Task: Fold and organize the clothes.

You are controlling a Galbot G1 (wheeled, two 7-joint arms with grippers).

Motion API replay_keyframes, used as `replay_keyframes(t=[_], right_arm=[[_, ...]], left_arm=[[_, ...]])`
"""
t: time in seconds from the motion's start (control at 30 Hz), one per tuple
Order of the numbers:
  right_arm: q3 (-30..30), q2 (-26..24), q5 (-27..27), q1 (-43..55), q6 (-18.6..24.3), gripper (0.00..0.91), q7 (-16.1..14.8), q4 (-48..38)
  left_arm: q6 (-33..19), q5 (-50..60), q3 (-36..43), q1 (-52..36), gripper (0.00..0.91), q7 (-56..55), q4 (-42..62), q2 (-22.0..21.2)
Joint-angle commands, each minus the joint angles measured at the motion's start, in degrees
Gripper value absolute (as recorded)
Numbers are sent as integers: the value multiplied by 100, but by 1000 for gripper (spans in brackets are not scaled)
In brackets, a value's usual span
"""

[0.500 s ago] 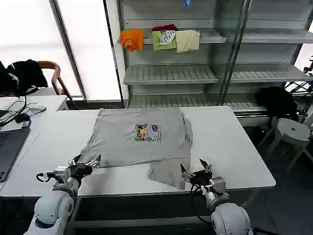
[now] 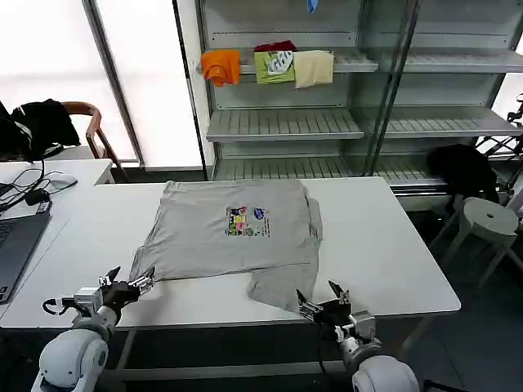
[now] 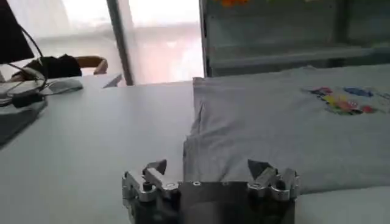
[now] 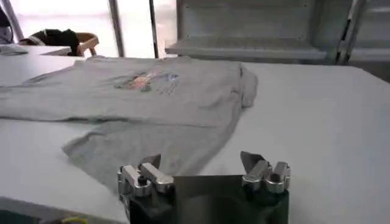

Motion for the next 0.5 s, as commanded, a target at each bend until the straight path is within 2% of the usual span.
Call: replay_keyframes(t=[0.03, 0.13, 0.2, 0.23, 0.3, 0.33, 0.37, 0.4, 0.43, 0.47, 0.5], right_arm=[[-63, 47, -49, -73, 2, 907, -9, -65], [-116, 99, -79, 2, 3, 907, 0, -147], [-151, 121, -138, 44, 3, 867, 0, -206], [-163, 126, -149, 56, 2, 826, -3, -219], [-193, 133, -199, 88, 3, 746, -16, -281], [-211, 148, -245, 96, 4, 685, -31, -321], [-221, 155, -252, 102, 4, 605, -37, -335], [-243, 163, -272, 112, 6, 534, -40, -367], [-256, 175, -297, 114, 6, 373, -47, -385], [-267, 192, -302, 115, 6, 242, -55, -395], [-279, 200, -302, 118, 7, 242, -56, -402]], left_arm=[[3, 3, -59, 136, 907, -5, -10, 20], [3, -91, -103, 203, 907, -3, -34, 35], [4, -168, -122, 228, 746, -1, -44, 54], [3, -181, -127, 229, 524, 3, -39, 62], [2, -205, -126, 231, 413, 20, -14, 70], [0, -206, -120, 225, 322, 25, 8, 75], [-2, -203, -109, 215, 272, 32, 28, 75], [-8, -205, -91, 203, 171, 35, 59, 72], [-13, -204, -75, 191, 81, 49, 85, 66], [-20, -204, -58, 181, 30, 56, 113, 60], [-35, -205, -40, 172, 20, 66, 136, 48]])
